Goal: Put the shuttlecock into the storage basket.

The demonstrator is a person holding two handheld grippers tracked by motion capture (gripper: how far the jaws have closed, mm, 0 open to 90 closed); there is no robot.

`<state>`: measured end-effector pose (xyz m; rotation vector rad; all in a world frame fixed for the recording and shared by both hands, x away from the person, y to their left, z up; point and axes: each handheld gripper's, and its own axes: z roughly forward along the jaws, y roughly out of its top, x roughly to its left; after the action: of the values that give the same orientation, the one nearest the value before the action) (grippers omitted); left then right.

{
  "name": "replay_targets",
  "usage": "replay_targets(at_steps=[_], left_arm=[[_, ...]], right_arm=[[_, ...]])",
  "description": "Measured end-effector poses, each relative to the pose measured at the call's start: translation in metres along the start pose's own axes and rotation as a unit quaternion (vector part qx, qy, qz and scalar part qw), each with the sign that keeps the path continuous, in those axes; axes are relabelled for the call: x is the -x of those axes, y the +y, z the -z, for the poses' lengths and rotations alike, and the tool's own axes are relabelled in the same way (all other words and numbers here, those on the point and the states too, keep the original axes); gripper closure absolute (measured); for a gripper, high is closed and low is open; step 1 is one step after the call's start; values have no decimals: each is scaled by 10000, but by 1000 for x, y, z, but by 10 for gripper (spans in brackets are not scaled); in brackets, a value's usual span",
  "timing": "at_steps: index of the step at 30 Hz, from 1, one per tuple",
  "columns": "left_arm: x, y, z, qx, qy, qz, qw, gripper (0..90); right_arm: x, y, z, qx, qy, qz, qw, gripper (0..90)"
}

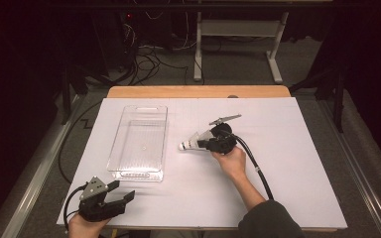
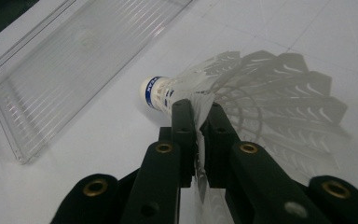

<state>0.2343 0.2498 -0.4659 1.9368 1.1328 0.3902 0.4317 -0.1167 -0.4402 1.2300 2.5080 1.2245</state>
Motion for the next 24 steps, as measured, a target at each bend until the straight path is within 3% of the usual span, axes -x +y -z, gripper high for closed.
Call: replay_targets(at_steps=[24], left_arm=[[-1,0,2,38,43,27,10000,316]], right_arm=[[-4,2,21,66,-49,85,9999,891]])
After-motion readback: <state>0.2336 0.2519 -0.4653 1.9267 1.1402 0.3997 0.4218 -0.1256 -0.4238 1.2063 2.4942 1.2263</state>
